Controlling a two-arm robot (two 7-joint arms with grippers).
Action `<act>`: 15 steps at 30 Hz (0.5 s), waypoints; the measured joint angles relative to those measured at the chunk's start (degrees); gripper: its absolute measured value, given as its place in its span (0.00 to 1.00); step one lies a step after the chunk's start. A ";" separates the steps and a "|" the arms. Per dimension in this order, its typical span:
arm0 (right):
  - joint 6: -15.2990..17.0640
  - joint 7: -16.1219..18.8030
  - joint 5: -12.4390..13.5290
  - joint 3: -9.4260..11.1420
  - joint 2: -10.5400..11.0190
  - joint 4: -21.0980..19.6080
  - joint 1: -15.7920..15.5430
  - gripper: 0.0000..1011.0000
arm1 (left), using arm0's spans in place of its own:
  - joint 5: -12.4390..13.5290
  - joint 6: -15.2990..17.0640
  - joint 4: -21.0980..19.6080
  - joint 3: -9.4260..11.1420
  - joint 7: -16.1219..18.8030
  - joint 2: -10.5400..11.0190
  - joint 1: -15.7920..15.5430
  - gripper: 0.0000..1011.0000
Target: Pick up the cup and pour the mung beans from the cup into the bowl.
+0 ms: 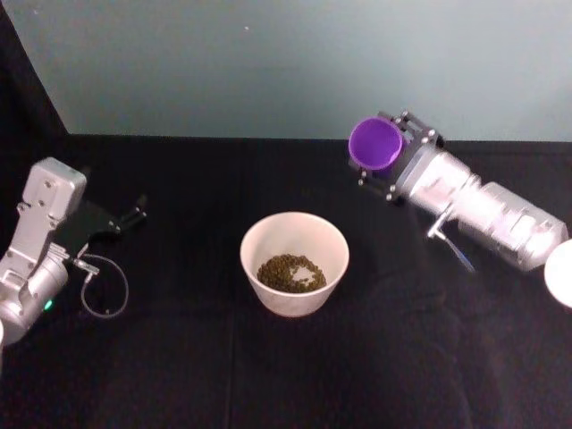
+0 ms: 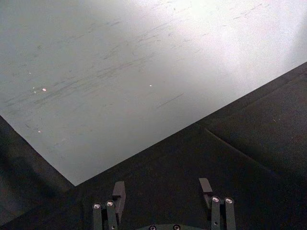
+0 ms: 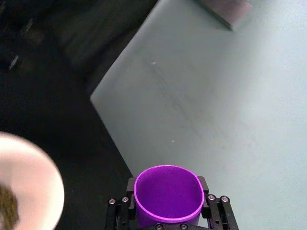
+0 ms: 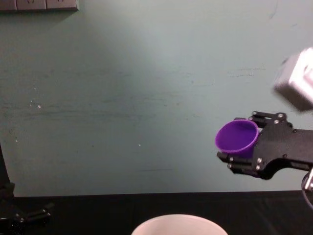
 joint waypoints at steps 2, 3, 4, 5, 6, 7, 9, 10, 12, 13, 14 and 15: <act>0.08 1.20 4.16 1.72 -1.17 0.60 -0.55 0.73 | 0.00 0.00 0.00 0.00 0.00 0.00 0.00 0.99; 0.30 2.58 8.48 3.38 -2.36 1.21 -1.10 0.73 | 0.00 0.00 0.00 0.00 0.00 0.00 0.00 0.99; 0.46 3.29 10.54 4.20 -2.94 1.51 -1.33 0.73 | 0.00 0.00 0.00 0.00 0.00 0.00 0.00 0.99; 0.76 3.96 12.68 4.98 -3.44 1.81 -1.53 0.73 | 0.00 0.00 0.00 0.00 0.00 0.00 0.00 0.99; 1.21 5.19 15.98 6.32 -4.38 2.31 -1.87 0.73 | 0.00 0.00 0.00 0.00 0.00 0.00 0.00 0.99; 1.41 5.65 17.36 6.90 -4.78 2.51 -2.02 0.73 | 0.00 0.00 0.00 0.00 0.00 0.00 0.00 0.99; 1.86 6.74 20.84 8.25 -5.71 2.94 -2.33 0.73 | 0.00 0.00 0.00 0.00 0.00 0.00 0.00 0.99; 2.00 6.95 21.68 8.55 -5.92 3.01 -2.41 0.73 | 0.00 0.00 0.00 0.00 0.00 0.00 0.00 0.99; 2.12 7.26 22.74 8.90 -6.16 3.14 -2.52 0.73 | 0.00 0.00 0.00 0.00 0.00 0.00 0.00 0.99; 2.25 7.50 23.77 9.19 -6.38 3.33 -2.57 0.73 | 0.00 0.00 0.00 0.00 0.00 0.00 0.00 0.99; 2.29 7.63 24.20 9.32 -6.47 3.40 -2.58 0.73 | 0.00 0.00 0.00 0.00 0.00 0.00 0.00 0.99; 2.46 7.76 25.00 9.56 -6.63 3.49 -2.64 0.73 | 0.00 0.00 0.00 0.00 0.00 0.00 0.00 0.99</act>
